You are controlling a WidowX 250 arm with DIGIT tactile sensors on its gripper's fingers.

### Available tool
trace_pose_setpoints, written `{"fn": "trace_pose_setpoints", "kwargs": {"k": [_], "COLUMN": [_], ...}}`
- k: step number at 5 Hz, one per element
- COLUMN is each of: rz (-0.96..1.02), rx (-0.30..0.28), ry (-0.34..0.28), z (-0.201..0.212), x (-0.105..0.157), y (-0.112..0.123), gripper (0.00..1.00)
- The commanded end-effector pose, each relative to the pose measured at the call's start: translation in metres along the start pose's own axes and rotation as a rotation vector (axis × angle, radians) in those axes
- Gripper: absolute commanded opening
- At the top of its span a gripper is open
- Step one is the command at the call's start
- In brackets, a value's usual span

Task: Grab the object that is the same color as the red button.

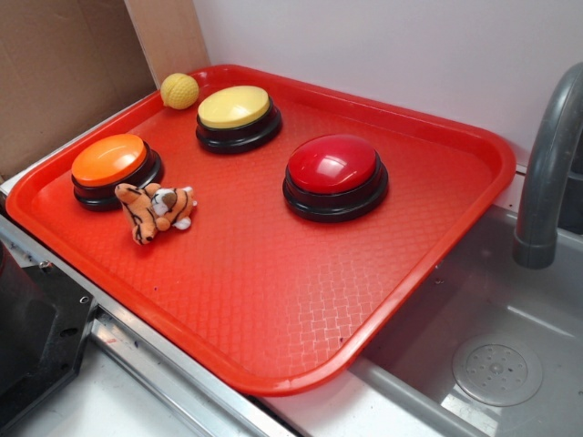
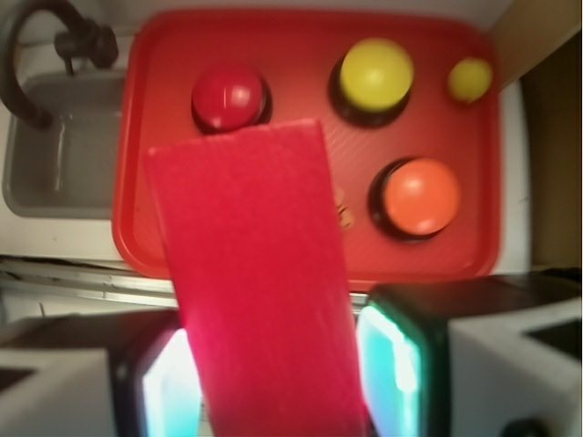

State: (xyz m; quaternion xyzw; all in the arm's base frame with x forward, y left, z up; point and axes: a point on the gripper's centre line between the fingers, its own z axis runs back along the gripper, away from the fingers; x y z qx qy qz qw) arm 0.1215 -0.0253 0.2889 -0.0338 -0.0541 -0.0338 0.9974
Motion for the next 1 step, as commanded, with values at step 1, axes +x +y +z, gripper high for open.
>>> {"fn": "trace_pose_setpoints", "kwargs": {"k": [1], "rz": [-0.047], "rx": [0.066], "ry": [-0.022], "z": [0.0140], "x": [-0.0128], "y": [-0.0192], "gripper": [0.00]}}
